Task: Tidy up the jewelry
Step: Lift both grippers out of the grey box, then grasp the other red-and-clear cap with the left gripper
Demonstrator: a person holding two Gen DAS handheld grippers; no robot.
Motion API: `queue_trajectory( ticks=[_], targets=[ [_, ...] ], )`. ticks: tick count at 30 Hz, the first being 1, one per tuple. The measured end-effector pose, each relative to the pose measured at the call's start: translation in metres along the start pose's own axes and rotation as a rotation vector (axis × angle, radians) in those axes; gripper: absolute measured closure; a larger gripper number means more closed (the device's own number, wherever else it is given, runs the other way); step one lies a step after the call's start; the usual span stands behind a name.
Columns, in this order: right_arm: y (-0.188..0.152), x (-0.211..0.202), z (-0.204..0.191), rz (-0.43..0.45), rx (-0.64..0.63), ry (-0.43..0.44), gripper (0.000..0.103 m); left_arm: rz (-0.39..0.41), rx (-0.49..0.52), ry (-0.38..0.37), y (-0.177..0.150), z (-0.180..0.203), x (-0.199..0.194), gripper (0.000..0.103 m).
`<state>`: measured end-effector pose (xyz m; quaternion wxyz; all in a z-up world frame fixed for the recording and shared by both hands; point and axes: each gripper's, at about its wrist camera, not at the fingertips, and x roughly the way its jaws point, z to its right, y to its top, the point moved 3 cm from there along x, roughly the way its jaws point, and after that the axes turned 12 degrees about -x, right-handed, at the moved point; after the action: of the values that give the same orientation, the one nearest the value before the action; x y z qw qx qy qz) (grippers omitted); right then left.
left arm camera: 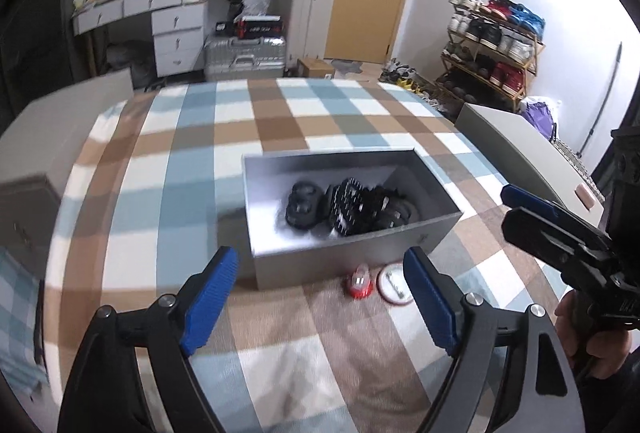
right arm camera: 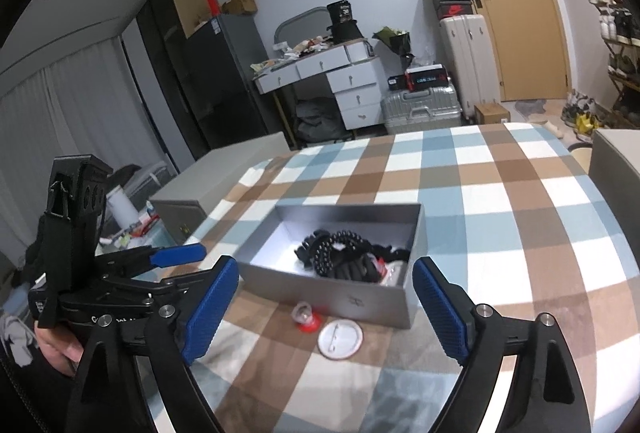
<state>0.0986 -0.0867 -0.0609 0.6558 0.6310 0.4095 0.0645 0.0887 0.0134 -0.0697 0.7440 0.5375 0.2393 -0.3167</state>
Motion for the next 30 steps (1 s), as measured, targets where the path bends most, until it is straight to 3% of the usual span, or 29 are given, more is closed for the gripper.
queue_trajectory(
  ticks=[10,25,30],
  targets=[
    [-0.033,0.007,0.009,-0.055,0.057,-0.007,0.009,-0.138,-0.036,0.009,-0.038,-0.003,0.038,0.018],
    [-0.054,0.021,0.02,-0.118,0.126,0.013,0.009,-0.132,-0.059,-0.017,-0.028,0.006,0.054,0.019],
    [-0.054,0.022,0.022,-0.12,0.147,0.029,0.009,-0.128,-0.036,-0.004,-0.028,0.011,0.056,0.046]
  ],
)
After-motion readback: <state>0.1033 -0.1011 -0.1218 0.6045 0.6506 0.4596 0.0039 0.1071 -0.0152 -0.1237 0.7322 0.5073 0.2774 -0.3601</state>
